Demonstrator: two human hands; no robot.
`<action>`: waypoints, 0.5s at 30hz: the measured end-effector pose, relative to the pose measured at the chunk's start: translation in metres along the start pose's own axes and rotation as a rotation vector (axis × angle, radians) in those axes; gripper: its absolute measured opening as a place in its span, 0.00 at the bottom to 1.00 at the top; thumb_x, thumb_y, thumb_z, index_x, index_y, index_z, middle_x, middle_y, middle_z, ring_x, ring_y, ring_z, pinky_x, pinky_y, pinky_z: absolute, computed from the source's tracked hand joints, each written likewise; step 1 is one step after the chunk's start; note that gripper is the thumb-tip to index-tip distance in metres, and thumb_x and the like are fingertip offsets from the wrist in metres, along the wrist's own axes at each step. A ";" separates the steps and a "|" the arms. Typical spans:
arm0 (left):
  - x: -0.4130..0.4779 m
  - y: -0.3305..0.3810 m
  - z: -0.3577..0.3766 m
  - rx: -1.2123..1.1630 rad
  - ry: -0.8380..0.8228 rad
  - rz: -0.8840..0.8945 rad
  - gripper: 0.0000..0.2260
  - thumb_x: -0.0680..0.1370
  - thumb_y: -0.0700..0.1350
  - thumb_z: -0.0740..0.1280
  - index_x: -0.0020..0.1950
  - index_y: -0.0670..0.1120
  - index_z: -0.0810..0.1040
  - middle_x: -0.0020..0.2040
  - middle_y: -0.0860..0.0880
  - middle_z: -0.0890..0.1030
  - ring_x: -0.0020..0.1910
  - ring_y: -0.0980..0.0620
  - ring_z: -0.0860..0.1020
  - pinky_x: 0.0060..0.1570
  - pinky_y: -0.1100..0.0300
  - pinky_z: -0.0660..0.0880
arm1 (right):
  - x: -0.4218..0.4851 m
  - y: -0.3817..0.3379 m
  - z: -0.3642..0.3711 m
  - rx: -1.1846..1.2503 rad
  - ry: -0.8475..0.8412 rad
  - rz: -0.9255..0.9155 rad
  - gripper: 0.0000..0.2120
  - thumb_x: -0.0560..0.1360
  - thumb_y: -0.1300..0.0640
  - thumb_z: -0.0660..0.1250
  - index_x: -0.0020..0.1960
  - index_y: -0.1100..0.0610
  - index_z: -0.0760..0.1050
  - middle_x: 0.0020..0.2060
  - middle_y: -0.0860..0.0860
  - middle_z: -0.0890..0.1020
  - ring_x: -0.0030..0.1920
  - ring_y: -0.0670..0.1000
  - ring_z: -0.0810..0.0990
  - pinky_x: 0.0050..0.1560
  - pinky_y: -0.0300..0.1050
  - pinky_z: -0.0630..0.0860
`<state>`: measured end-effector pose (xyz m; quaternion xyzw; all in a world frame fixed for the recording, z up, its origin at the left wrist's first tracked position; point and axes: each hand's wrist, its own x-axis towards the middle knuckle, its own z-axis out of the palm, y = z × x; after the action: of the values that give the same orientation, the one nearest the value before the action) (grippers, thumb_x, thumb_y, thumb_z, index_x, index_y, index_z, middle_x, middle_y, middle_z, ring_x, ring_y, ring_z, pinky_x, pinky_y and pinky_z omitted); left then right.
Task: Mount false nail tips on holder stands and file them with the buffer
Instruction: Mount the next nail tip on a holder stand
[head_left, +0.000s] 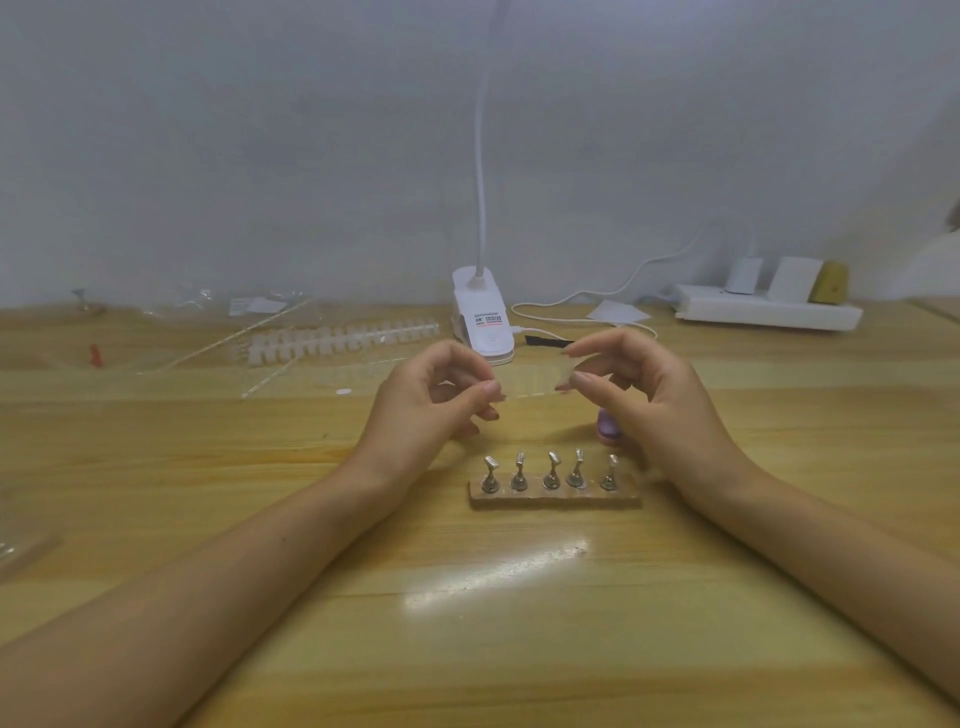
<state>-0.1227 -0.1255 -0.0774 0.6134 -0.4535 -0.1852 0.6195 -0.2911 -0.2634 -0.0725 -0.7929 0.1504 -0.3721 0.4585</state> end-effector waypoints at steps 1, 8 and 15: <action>0.001 -0.001 -0.001 -0.027 0.023 -0.014 0.03 0.77 0.38 0.70 0.48 0.43 0.77 0.41 0.48 0.85 0.39 0.55 0.82 0.37 0.61 0.79 | 0.000 0.000 0.000 -0.012 0.004 -0.003 0.06 0.79 0.57 0.68 0.55 0.49 0.79 0.46 0.47 0.86 0.32 0.46 0.75 0.35 0.50 0.80; 0.006 -0.003 -0.005 -0.230 0.212 -0.094 0.03 0.79 0.40 0.67 0.47 0.48 0.75 0.44 0.51 0.81 0.39 0.60 0.80 0.39 0.65 0.75 | 0.002 -0.019 -0.016 -0.169 -0.232 -0.086 0.08 0.82 0.48 0.60 0.55 0.45 0.78 0.39 0.46 0.82 0.34 0.49 0.79 0.38 0.36 0.74; 0.008 -0.001 -0.005 -0.323 0.259 -0.155 0.03 0.79 0.42 0.67 0.47 0.48 0.75 0.43 0.51 0.81 0.39 0.60 0.79 0.41 0.63 0.74 | -0.009 -0.053 -0.020 -0.941 -0.778 -0.058 0.43 0.72 0.37 0.69 0.70 0.20 0.39 0.46 0.36 0.76 0.45 0.38 0.76 0.39 0.37 0.73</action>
<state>-0.1140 -0.1289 -0.0752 0.5578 -0.2859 -0.2225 0.7468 -0.3170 -0.2423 -0.0258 -0.9919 0.0984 0.0388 0.0698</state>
